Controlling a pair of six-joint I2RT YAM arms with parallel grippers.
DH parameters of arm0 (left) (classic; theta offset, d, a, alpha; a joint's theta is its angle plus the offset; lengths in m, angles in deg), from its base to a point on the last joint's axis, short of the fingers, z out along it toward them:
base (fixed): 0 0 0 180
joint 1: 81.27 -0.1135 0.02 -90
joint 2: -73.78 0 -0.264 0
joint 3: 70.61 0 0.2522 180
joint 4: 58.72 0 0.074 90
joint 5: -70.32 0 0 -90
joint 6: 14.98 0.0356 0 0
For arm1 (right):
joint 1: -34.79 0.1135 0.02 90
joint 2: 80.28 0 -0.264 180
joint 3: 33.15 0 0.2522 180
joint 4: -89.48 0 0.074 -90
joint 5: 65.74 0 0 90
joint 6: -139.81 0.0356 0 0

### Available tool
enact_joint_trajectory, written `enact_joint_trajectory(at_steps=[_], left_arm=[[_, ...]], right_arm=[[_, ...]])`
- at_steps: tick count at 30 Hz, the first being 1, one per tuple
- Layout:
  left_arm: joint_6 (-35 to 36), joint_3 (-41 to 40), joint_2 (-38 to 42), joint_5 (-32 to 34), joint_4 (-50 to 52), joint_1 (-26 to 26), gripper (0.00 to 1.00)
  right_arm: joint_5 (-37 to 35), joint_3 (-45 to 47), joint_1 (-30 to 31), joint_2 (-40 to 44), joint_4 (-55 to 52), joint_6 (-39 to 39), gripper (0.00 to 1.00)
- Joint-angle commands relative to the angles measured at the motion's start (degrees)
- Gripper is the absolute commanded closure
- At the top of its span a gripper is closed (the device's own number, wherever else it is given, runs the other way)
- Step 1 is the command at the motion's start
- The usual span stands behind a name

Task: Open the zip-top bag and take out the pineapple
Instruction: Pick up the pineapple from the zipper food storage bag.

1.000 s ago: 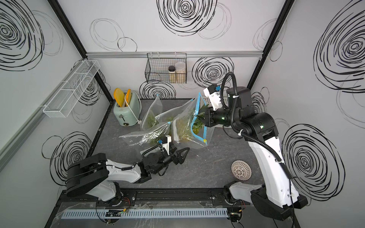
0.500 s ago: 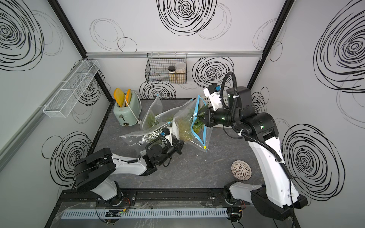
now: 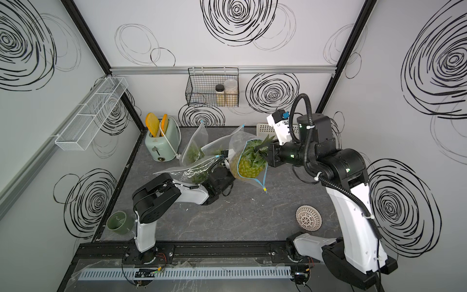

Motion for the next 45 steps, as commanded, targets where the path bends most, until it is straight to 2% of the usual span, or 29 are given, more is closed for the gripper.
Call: enact_joint_trajectory(at_steps=[1, 9, 14, 18, 27, 33, 39, 45], left_arm=[[-4.3, 4.0, -1.8, -0.7, 2.8, -2.4, 1.0], [-10.6, 5.0, 0.0, -6.6, 3.9, -3.6, 1.0], [-9.1, 11.4, 2.0, -10.0, 12.1, -3.2, 1.0], [-3.9, 19.0, 2.0, -10.9, 18.6, -3.0, 1.0], [2.6, 41.6, -5.6, -15.0, 29.9, -6.5, 1.0], [3.4, 51.4, -9.3, -18.0, 30.2, -10.1, 1.0], [3.3, 51.8, -7.4, -20.0, 23.1, -13.3, 1.0], [3.1, 42.9, -0.8, -17.7, 15.9, -16.4, 1.0]], right_arm=[[4.7, -3.2, 0.4, 3.3, 1.5, 1.3, 1.0], [5.8, -5.2, 0.4, 3.8, 0.4, 1.3, 1.0], [6.2, -6.1, 0.4, 4.2, 0.3, 1.2, 1.0], [7.4, -6.6, 0.4, 4.4, 0.2, 1.0, 1.0], [7.5, -6.5, 0.4, 5.4, -0.2, 0.5, 1.0], [7.2, -4.6, 0.4, 6.0, 0.9, 0.2, 1.0], [4.5, -5.0, 0.4, 6.5, 1.0, -0.1, 1.0], [0.4, -7.9, 0.4, 6.6, -0.1, -0.3, 1.0]])
